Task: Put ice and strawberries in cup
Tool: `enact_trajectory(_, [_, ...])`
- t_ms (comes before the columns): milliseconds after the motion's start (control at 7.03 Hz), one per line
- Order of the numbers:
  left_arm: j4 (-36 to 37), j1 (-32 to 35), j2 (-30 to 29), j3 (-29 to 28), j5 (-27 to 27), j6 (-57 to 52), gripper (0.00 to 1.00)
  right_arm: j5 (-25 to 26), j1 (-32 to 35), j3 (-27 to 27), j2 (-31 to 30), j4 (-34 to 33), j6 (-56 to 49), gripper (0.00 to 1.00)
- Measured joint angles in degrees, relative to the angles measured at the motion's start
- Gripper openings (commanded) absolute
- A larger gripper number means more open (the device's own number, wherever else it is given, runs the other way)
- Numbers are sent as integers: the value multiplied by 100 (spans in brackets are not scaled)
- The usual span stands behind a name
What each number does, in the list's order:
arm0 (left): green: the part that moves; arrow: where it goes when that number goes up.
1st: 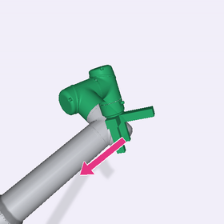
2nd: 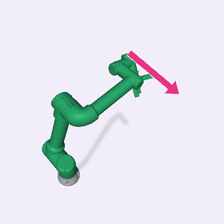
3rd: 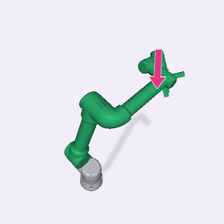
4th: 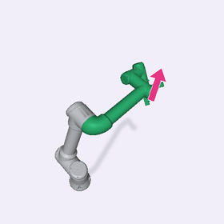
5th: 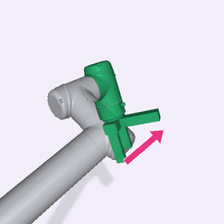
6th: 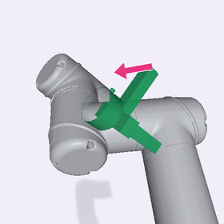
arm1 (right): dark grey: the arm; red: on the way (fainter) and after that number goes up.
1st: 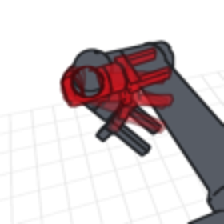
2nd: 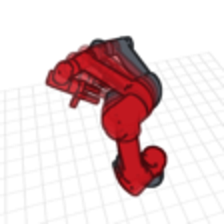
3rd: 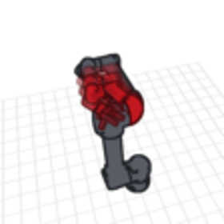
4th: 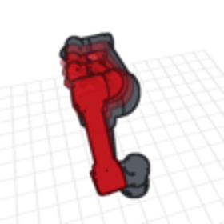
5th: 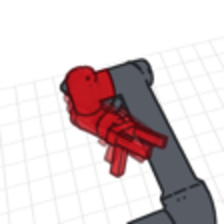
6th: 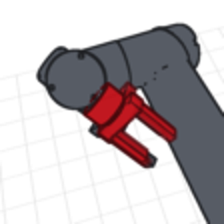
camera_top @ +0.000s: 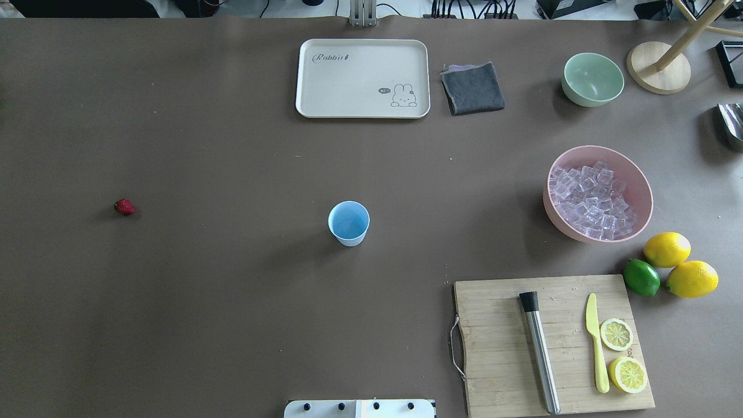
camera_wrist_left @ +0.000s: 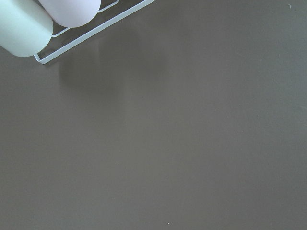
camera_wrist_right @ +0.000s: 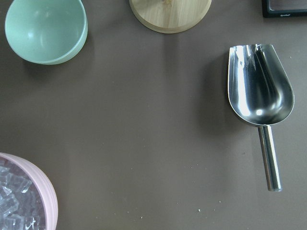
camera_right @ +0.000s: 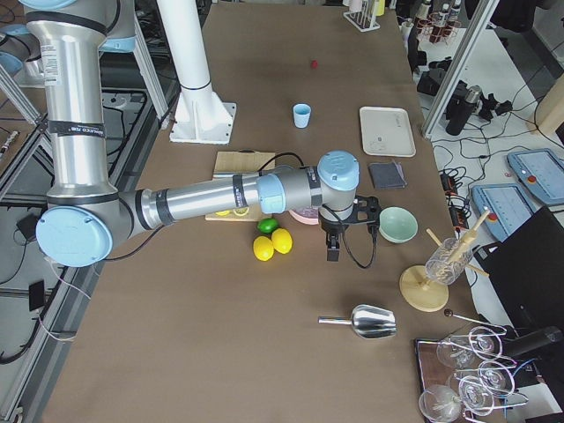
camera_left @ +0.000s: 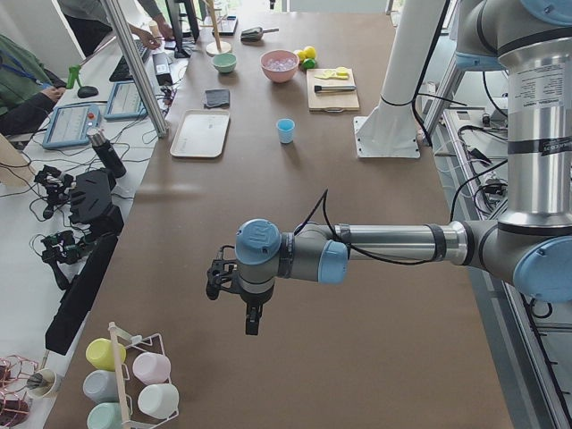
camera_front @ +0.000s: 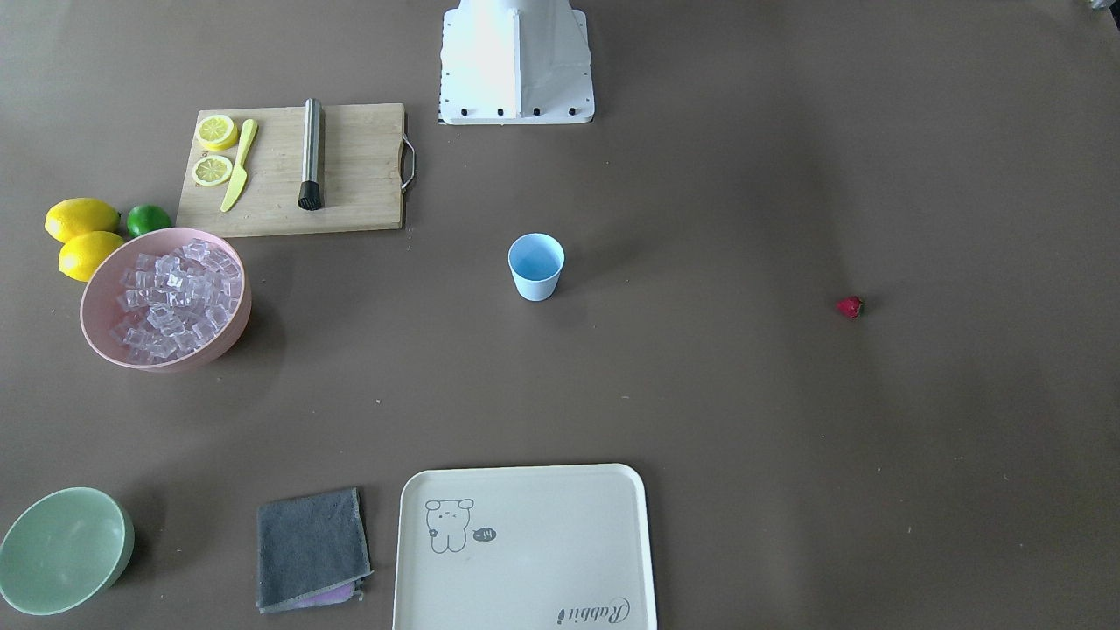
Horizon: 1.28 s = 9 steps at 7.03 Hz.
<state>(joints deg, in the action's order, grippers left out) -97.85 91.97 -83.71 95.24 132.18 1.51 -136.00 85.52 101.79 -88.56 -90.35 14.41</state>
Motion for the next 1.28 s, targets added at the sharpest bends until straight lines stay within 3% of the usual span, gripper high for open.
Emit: enact_trajectory(1280, [-289, -33, -274, -100, 158, 61, 98, 56, 0, 32, -3, 0, 0, 100])
